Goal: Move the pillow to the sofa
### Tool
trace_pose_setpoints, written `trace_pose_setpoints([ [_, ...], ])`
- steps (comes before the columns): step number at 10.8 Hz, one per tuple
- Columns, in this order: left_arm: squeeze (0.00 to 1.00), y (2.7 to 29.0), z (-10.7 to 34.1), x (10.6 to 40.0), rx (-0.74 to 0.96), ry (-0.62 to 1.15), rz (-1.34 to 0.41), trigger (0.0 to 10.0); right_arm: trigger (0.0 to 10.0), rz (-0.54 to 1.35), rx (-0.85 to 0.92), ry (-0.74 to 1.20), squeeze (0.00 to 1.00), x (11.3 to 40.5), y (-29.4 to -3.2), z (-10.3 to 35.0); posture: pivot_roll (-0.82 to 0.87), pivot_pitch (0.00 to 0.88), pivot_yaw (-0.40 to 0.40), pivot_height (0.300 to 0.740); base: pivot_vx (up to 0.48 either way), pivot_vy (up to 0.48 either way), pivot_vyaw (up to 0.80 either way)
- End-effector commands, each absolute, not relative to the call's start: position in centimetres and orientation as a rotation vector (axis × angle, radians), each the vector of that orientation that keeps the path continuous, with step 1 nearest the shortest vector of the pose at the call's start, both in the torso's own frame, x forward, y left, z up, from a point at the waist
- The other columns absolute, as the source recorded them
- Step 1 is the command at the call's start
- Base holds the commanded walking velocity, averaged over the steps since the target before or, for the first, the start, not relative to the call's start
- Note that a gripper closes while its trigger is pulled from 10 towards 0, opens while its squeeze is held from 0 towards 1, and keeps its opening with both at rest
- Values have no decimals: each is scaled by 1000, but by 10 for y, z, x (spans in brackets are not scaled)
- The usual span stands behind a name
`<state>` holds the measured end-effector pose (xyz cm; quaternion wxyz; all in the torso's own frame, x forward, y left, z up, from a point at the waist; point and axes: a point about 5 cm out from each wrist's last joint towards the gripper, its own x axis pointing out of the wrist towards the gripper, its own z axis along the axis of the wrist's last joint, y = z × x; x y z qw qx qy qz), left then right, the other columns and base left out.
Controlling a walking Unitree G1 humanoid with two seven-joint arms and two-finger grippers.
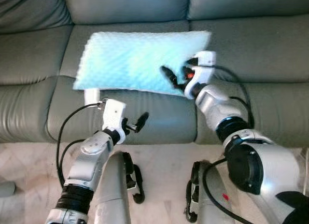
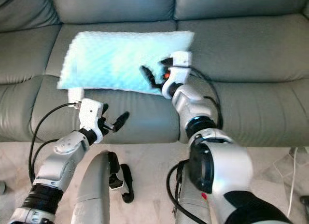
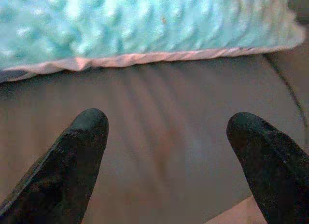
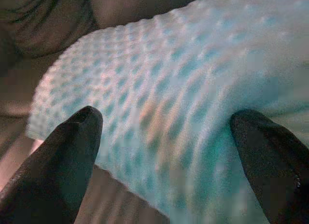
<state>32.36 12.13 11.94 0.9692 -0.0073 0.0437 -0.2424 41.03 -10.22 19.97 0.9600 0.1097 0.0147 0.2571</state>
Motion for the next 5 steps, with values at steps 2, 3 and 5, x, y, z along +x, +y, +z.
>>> trace_pose_setpoints([
  [2,0,124,106,319,-12,121,-478,10000,10000,462,134,22,0,407,-126,188,1,399,58,625,0,0,0],
  [3,0,122,105,319,-16,119,-478,10000,10000,423,108,16,0,407,-137,185,-8,397,55,625,0,0,0],
  [5,0,123,105,318,-26,106,-461,10000,10000,301,-23,-14,0,401,-169,175,-27,386,51,625,0,0,0],
])
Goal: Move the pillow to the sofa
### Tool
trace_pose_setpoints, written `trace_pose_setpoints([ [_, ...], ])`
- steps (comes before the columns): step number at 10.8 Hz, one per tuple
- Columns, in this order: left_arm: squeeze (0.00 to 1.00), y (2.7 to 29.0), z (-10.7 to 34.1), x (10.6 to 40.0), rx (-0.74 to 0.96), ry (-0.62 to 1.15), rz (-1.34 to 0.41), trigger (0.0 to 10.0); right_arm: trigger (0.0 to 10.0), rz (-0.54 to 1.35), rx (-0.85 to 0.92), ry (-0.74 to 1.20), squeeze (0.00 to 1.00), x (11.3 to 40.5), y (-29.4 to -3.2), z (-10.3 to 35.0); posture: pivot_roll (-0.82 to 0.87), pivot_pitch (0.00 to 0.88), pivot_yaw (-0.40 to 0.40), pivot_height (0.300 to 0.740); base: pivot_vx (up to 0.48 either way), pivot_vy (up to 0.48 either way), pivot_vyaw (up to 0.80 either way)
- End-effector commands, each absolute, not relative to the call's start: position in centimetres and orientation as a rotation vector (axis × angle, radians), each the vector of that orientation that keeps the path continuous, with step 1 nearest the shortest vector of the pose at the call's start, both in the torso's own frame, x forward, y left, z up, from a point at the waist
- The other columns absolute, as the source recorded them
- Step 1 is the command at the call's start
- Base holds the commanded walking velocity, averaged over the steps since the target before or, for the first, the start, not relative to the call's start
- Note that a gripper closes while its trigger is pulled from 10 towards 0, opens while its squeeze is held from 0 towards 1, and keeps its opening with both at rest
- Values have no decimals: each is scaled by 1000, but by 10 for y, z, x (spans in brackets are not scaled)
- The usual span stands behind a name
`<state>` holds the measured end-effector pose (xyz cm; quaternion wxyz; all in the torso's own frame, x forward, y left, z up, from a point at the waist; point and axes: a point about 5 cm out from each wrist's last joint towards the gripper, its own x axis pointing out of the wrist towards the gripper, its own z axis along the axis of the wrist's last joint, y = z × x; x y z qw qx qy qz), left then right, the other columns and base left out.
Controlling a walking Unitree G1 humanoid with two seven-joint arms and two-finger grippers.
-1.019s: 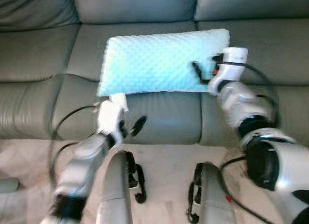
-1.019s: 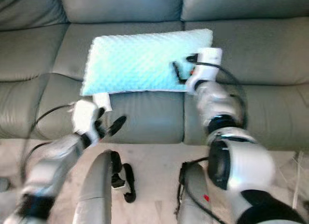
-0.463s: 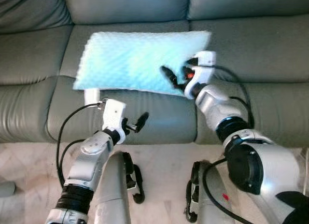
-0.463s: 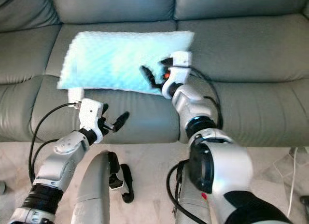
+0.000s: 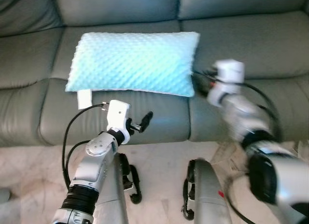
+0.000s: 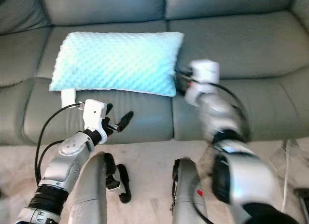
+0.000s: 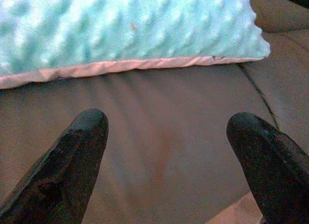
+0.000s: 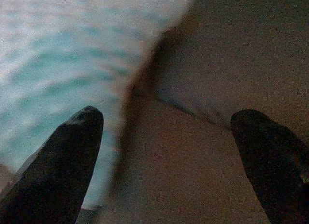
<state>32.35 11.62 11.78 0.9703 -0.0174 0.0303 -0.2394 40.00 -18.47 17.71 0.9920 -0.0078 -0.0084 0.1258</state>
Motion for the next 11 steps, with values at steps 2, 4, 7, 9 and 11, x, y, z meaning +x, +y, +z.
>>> trace_pose_setpoints([
  [2,0,127,105,321,-34,101,-434,10000,10000,211,-42,-90,0,395,-187,178,-55,369,48,625,0,0,0],
  [4,0,137,127,325,-43,-11,-372,10000,10000,203,-72,-234,0,376,-179,183,-84,347,40,625,0,0,0],
  [7,0,156,129,323,-20,1,-373,10000,10000,135,-50,-269,0,334,-163,183,-118,318,34,625,0,0,0],
  [9,0,161,125,326,7,26,-418,10000,10000,84,-19,-250,0,310,-160,179,-146,285,32,625,0,0,0],
  [11,0,157,132,333,2,19,-463,10000,10000,32,15,-216,0,298,-165,178,-162,265,30,625,0,0,0],
])
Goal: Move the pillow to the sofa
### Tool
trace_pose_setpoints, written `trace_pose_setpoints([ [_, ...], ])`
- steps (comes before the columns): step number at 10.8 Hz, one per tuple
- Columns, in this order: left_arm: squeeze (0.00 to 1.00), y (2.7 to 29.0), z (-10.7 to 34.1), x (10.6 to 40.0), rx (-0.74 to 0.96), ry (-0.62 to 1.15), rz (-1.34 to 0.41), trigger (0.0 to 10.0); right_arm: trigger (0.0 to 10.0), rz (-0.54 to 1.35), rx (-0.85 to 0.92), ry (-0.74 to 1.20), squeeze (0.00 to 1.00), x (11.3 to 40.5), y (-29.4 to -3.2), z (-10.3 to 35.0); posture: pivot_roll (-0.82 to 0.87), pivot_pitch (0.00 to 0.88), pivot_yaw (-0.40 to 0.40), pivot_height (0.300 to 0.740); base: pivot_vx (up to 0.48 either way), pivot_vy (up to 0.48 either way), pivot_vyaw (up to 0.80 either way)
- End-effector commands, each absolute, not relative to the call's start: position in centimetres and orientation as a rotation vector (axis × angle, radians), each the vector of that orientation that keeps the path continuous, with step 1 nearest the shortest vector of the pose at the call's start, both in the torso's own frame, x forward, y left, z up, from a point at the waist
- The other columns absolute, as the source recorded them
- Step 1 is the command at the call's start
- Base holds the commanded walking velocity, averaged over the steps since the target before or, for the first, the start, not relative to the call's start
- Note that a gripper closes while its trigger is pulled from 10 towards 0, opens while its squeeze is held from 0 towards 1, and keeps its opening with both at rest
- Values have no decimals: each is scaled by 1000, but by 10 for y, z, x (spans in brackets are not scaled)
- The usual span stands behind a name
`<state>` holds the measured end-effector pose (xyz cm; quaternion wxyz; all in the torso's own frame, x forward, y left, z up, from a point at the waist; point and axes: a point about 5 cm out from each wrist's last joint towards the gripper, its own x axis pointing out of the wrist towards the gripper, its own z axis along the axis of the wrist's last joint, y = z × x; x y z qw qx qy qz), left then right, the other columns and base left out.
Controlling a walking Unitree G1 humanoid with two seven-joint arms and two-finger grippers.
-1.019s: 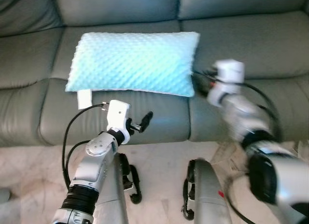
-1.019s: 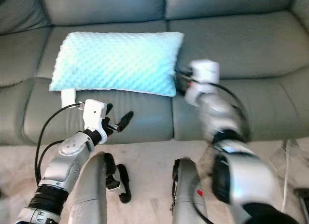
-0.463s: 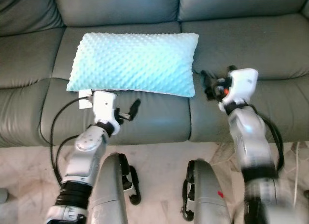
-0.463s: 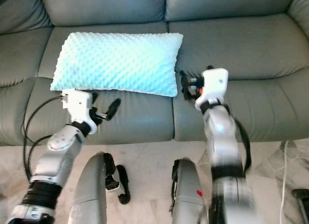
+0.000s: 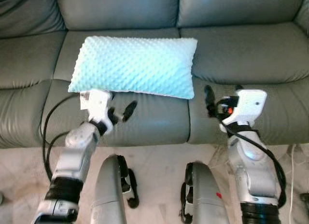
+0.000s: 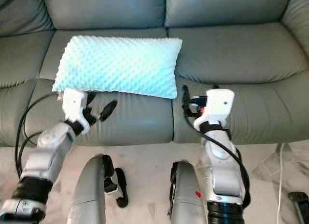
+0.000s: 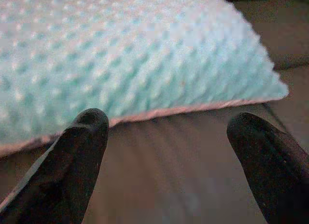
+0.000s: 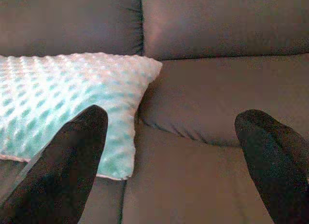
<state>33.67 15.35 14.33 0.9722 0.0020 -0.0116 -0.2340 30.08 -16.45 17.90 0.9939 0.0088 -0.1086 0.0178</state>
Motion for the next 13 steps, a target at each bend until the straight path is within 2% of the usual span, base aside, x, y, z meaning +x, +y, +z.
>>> trace_pose_setpoints([
  [1,0,154,132,330,-9,23,-500,10000,10000,-2,37,-222,0,294,-171,182,-168,254,29,625,0,0,0],
  [3,0,151,128,329,4,27,-533,10000,10000,-29,42,-214,0,293,-177,186,-177,230,27,639,0,0,0],
  [9,0,154,131,333,-6,17,-507,10000,10000,-50,58,-206,0,295,-181,191,-171,216,37,740,0,0,0],
  [13,0,161,132,336,16,16,-482,10000,10000,-35,55,-211,0,299,-180,193,-170,194,32,740,0,0,0],
])
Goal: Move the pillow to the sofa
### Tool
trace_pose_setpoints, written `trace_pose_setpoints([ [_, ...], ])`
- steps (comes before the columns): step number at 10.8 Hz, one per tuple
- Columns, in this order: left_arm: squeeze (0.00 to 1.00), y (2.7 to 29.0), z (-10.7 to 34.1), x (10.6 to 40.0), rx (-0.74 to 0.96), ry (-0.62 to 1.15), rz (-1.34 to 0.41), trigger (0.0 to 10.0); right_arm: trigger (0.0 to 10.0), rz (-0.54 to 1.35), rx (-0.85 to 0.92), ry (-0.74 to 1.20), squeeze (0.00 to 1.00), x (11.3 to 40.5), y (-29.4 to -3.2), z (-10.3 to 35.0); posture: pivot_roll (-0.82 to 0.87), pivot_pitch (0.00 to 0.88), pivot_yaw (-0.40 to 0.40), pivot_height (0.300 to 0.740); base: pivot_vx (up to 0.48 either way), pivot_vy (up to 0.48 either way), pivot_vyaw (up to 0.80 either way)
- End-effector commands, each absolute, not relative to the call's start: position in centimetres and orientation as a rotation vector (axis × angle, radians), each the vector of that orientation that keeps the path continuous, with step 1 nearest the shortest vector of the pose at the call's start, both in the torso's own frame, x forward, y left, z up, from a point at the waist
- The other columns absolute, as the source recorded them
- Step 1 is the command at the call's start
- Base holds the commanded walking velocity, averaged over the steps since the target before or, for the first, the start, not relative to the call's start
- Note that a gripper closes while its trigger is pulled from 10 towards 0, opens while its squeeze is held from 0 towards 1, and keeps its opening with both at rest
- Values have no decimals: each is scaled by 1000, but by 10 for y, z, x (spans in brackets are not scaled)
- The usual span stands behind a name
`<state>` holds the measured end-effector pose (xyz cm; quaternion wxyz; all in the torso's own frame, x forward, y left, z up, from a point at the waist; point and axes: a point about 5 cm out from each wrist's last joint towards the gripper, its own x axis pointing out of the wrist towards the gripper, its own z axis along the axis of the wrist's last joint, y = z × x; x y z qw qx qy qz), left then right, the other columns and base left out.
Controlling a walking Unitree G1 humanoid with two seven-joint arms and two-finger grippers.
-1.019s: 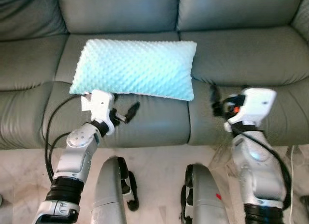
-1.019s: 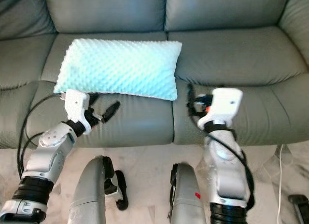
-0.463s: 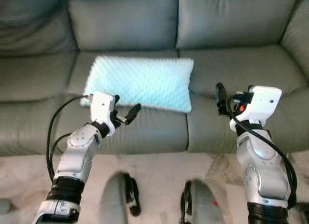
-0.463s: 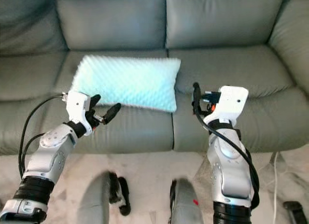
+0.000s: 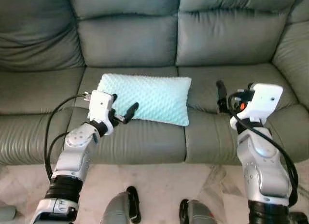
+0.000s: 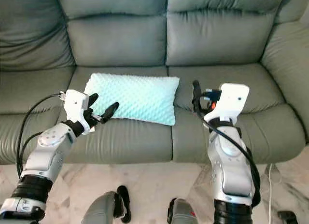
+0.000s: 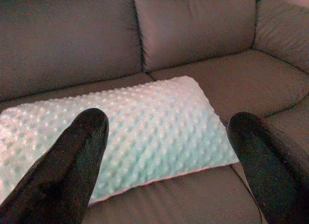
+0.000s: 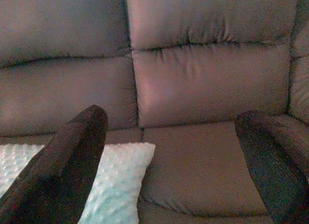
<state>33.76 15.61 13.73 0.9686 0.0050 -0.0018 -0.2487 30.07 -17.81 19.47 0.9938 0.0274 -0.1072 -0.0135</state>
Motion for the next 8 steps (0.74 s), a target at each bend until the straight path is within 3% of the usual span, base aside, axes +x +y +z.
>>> trace_pose_setpoints([
  [1,0,161,132,338,16,15,-477,10000,10000,-32,56,-213,0,301,-179,194,-169,187,31,740,0,0,0],
  [4,0,160,134,341,31,2,-454,10000,10000,-22,49,-230,0,307,-179,200,-171,157,27,740,0,0,0],
  [8,0,192,133,347,127,68,-394,10000,10000,-5,51,-215,0,312,-175,197,-165,118,21,740,0,0,0],
])
